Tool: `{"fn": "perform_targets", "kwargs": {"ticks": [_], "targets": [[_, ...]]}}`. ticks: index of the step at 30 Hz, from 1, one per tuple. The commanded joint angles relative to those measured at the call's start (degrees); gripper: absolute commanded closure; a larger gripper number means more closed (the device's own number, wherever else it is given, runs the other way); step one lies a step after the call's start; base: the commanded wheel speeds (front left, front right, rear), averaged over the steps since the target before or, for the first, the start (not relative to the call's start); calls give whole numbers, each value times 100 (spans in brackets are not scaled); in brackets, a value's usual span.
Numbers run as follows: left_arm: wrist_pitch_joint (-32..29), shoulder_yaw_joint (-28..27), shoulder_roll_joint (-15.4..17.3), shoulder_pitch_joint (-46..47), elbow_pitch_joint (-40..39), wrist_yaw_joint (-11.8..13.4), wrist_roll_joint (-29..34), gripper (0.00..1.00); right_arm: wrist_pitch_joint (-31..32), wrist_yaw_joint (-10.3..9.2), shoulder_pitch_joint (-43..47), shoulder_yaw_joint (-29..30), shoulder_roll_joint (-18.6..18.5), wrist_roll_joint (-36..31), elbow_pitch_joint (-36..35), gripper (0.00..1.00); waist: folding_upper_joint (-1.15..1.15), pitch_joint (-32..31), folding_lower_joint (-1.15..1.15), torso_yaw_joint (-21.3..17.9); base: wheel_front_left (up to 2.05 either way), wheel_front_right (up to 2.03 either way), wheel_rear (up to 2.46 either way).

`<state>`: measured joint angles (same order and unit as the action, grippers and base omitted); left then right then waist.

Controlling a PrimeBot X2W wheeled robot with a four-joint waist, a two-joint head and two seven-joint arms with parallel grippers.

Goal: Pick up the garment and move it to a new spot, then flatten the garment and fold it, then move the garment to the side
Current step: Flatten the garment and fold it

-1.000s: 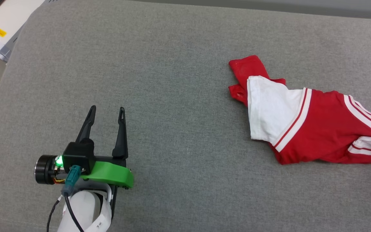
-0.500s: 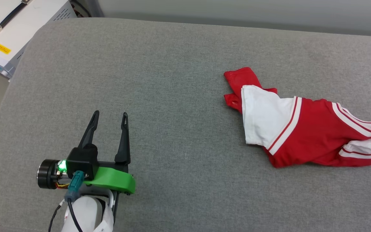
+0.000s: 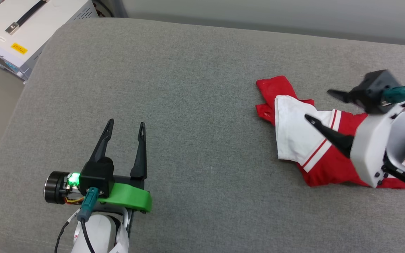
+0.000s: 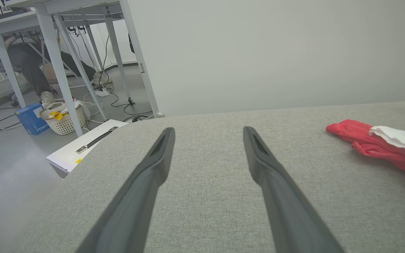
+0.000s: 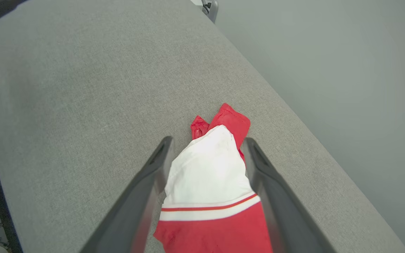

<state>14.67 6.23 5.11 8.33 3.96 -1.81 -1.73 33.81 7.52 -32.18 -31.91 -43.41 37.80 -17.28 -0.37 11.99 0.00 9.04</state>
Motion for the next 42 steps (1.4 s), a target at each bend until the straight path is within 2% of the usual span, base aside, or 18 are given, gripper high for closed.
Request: {"fn": "perform_targets", "kwargs": {"ticks": [1,5,8,15,19,21,23,27,33,38,42], "targets": [[33,28,-13,-6,-30,14,55,0,272,-3,-225,-309,-57,131,-71,0,37,20,0,17,0,0,0],[33,59,-23,35,-58,13,48,0,928,-3,-665,-1296,-122,355,31,0,37,100,0,45,0,0,0],[33,86,-36,75,-78,16,39,0,1111,-3,-967,-1918,-71,390,401,0,37,185,0,68,0,0,0],[33,173,-87,216,-85,9,-17,0,908,-3,-1495,-3135,324,300,1963,0,37,495,0,174,0,0,0],[33,189,-110,296,-41,13,-48,0,722,-3,-1603,-3650,471,239,2963,0,37,599,0,244,0,0,0],[33,200,-120,306,-13,15,-58,0,577,-3,-1586,-3814,531,340,3239,0,37,598,0,280,0,0,0],[33,181,-127,290,10,31,-71,0,245,-3,-1578,-3880,593,481,3327,100,37,560,0,280,0,0,0],[33,118,-120,203,58,42,-77,0,-621,-3,-1764,-3872,614,472,3262,100,37,427,0,218,0,0,0],[33,66,-133,122,24,77,-91,0,-1714,-3,-2028,-3439,765,286,2803,100,37,299,0,91,0,0,0],[33,55,-141,120,-4,64,-87,0,-2162,-3,-1921,-3208,1244,67,2396,100,37,328,0,32,0,0,0],[33,50,-149,138,-5,55,-95,0,-2228,-3,-1563,-3449,1714,-31,2459,100,37,379,0,27,0,0,0]]}}
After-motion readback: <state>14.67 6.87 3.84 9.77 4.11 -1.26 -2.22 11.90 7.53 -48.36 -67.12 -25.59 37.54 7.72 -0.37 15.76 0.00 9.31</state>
